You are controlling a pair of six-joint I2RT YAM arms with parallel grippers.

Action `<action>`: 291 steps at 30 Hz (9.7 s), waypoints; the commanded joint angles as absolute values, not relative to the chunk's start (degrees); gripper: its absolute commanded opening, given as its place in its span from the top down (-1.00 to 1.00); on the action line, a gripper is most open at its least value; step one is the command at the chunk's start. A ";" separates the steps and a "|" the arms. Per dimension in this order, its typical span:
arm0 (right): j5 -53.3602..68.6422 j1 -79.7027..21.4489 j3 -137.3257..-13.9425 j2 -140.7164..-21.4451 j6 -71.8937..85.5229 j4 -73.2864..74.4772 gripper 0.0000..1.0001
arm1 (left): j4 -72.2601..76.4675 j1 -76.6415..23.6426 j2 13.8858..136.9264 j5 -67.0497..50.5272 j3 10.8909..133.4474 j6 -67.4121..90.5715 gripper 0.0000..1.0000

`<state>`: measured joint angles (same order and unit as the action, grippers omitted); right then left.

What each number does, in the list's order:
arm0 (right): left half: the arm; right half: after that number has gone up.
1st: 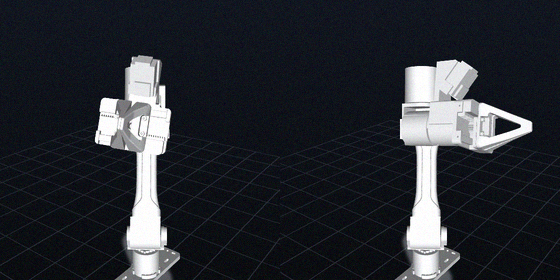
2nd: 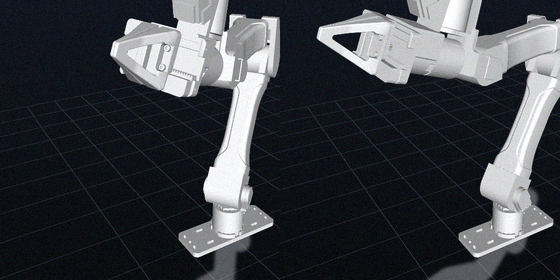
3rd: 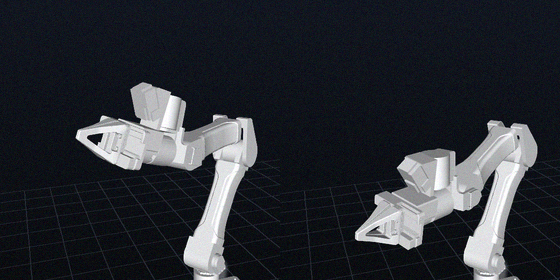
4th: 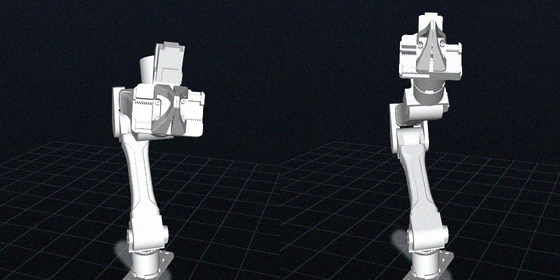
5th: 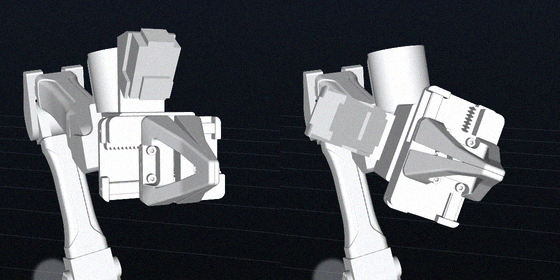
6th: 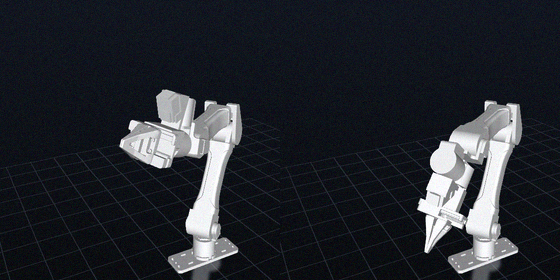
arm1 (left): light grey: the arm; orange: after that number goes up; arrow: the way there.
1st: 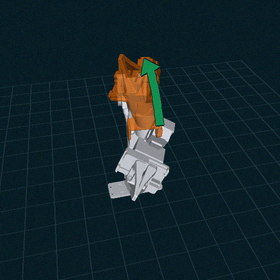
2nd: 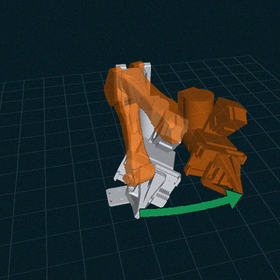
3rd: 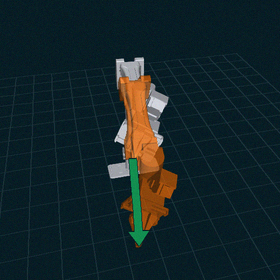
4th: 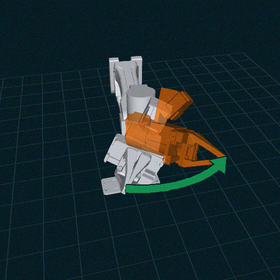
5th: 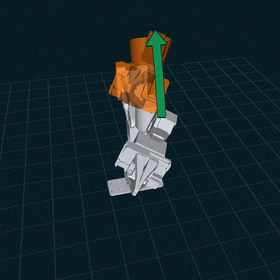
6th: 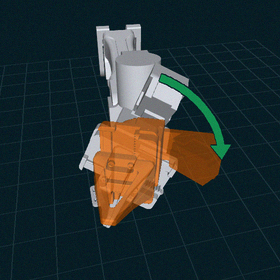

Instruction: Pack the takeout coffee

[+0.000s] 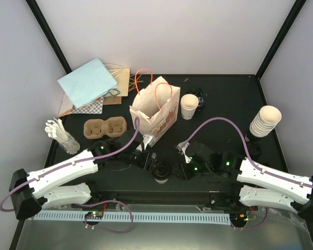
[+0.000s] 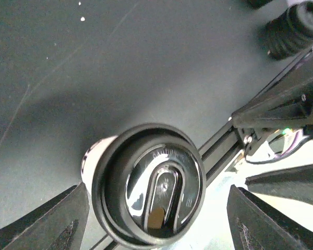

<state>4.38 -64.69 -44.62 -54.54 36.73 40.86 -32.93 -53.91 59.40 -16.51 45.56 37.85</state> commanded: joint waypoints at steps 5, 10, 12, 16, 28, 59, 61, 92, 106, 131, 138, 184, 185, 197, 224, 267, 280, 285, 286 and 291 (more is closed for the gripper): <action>17.08 -62.20 -35.25 -49.44 47.86 26.27 0.07 | -49.04 -63.88 65.30 -4.14 56.71 37.57 -0.73; 22.94 -58.64 -30.41 -47.80 51.23 19.07 0.19 | -53.45 -67.35 71.31 -1.02 61.51 38.92 -0.94; 24.36 -57.16 -28.77 -47.50 52.02 17.07 0.25 | -53.86 -68.26 72.89 -0.60 62.63 39.24 -0.86; 24.92 -55.41 -27.51 -47.91 52.03 16.35 0.29 | -54.76 -69.50 76.70 0.70 64.95 39.42 -0.84; 28.36 -53.78 -23.74 -49.90 53.10 10.82 0.41 | -57.34 -70.93 82.79 2.76 68.99 38.35 -0.70; 23.73 -53.68 -16.90 -57.41 53.19 12.44 0.70 | -54.44 -70.48 85.95 2.67 62.44 38.41 -0.36; 23.32 -53.70 -17.82 -57.23 52.55 13.53 0.69 | -54.27 -70.44 85.91 2.63 62.15 38.47 -0.36; 28.57 -48.73 -30.11 -58.16 46.06 16.27 0.47 | -58.84 -69.87 84.13 5.47 69.56 37.51 -0.85; 27.44 -48.65 -34.11 -59.08 43.65 19.91 0.47 | -61.92 -70.24 82.09 3.93 70.73 38.32 -0.97; 31.82 -48.69 -31.63 -61.37 44.69 15.43 0.47 | -58.89 -70.47 85.34 3.82 66.77 37.48 -0.58; 34.25 -48.69 -28.76 -63.08 45.41 11.94 0.48 | -57.92 -70.47 85.77 3.42 65.89 37.51 -0.56; 15.35 -31.69 -41.40 -48.19 30.04 43.36 0.28 | -58.37 -65.65 93.84 4.83 81.16 28.99 -0.50; 14.96 -31.66 -41.66 -47.95 29.87 43.86 0.28 | -58.20 -64.98 94.95 4.39 81.94 28.32 -0.50; 11.37 -31.63 -48.11 -49.48 25.73 50.87 0.00 | -59.32 -62.14 101.92 2.54 87.15 24.91 -0.84; -4.33 -55.81 -66.37 -74.46 21.85 55.04 -0.87 | -68.00 -35.31 67.35 -0.84 90.24 19.11 -0.98; -8.19 -58.36 -73.30 -85.22 26.75 59.67 -0.39 | -61.07 -23.11 57.98 -10.80 76.35 14.18 -0.97; -10.48 -58.39 -69.26 -77.36 28.81 61.93 -0.34 | -56.02 -22.19 63.67 -7.59 80.89 14.60 -0.97; -10.34 -58.26 -68.67 -74.83 29.23 62.28 -0.32 | -56.69 -22.22 70.04 -3.84 85.28 12.95 -0.98; -10.34 -58.27 -68.60 -74.51 29.23 62.41 -0.31 | -56.55 -22.23 71.19 -3.63 86.03 12.29 -0.98; -11.00 -58.21 -68.14 -73.13 28.45 62.75 -0.29 | -54.29 -22.23 77.75 -6.05 88.82 10.39 -0.95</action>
<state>-9.06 -58.11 -68.84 -74.76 28.45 62.22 -57.12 -22.50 73.95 -5.54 85.52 13.06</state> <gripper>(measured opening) 0.714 0.988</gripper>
